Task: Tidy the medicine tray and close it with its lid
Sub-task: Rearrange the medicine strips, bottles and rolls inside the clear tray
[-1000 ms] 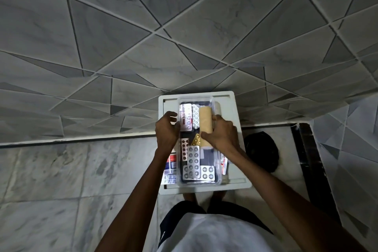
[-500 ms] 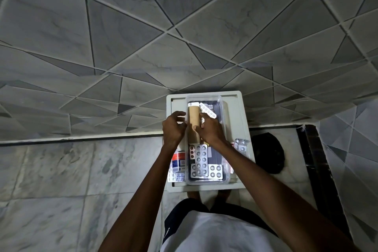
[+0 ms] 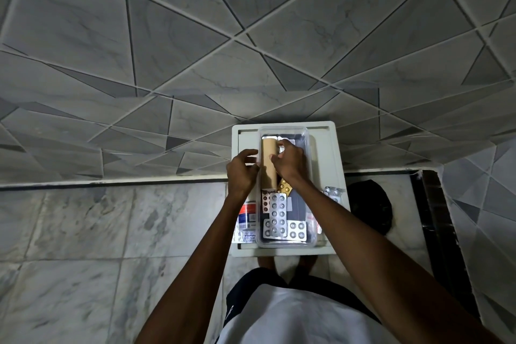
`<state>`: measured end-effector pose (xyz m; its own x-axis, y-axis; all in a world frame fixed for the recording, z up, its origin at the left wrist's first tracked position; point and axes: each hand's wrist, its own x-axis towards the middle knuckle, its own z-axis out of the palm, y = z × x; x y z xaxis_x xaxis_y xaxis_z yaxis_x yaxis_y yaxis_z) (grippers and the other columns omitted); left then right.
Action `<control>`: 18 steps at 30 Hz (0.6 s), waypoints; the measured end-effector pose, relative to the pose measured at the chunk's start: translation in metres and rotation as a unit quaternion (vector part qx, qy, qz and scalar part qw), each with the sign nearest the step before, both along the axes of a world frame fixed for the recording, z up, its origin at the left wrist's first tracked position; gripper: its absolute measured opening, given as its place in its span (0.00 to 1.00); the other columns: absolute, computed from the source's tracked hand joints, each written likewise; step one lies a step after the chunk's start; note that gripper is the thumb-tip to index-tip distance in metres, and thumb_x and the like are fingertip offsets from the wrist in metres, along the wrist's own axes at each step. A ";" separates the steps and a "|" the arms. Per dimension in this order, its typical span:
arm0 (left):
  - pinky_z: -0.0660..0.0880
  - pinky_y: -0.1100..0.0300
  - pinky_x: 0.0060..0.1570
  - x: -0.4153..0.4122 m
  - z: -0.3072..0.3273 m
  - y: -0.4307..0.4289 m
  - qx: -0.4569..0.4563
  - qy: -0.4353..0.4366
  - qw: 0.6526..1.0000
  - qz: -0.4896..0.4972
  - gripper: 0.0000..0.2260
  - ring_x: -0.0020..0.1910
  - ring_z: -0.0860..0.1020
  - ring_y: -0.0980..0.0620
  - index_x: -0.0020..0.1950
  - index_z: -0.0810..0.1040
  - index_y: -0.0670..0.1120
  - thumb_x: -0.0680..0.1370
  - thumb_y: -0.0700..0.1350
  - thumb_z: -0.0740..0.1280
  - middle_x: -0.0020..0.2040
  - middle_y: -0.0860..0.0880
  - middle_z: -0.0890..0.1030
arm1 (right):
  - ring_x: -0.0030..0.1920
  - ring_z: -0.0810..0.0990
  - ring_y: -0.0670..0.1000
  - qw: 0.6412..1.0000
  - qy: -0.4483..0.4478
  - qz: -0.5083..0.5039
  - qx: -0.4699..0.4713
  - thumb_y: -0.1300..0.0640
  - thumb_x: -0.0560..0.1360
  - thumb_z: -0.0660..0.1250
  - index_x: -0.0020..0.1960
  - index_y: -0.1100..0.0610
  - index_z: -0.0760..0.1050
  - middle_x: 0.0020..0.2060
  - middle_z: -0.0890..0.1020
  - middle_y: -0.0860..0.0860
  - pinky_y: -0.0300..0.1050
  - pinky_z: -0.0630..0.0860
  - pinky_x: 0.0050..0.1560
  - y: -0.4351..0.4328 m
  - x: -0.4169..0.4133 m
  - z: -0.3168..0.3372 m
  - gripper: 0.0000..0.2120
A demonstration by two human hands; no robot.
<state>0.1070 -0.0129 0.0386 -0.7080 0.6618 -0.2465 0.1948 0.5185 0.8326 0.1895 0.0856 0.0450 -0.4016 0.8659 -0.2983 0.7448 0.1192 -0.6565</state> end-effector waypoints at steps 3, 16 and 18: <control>0.79 0.52 0.54 0.000 0.001 -0.003 0.007 -0.023 1.000 0.007 0.13 0.51 0.81 0.49 0.59 0.80 0.43 0.75 0.41 0.69 0.56 0.44 0.83 | 0.55 0.82 0.59 1.000 0.011 -0.005 0.003 0.61 0.73 0.69 0.61 0.59 0.78 0.53 0.84 0.59 0.46 0.77 0.52 -0.001 0.010 0.002 0.16; 0.77 0.60 0.43 -0.005 -0.003 -0.102 -0.127 -0.181 0.975 0.010 0.14 0.47 0.79 0.51 0.54 0.78 0.42 0.71 0.44 0.74 0.54 0.43 0.82 | 0.36 0.80 0.48 0.996 0.030 0.070 -0.055 0.60 0.70 0.68 0.43 0.55 0.81 0.34 0.82 0.49 0.42 0.76 0.41 -0.072 0.070 0.002 0.04; 0.77 0.56 0.48 -0.003 -0.003 -0.109 -0.144 -0.184 0.970 -0.064 0.23 0.52 0.79 0.47 0.59 0.76 0.42 0.67 0.40 0.77 0.56 0.42 0.81 | 0.36 0.80 0.49 0.995 0.025 0.073 -0.062 0.61 0.70 0.69 0.43 0.55 0.81 0.33 0.81 0.49 0.40 0.73 0.39 -0.080 0.069 0.000 0.04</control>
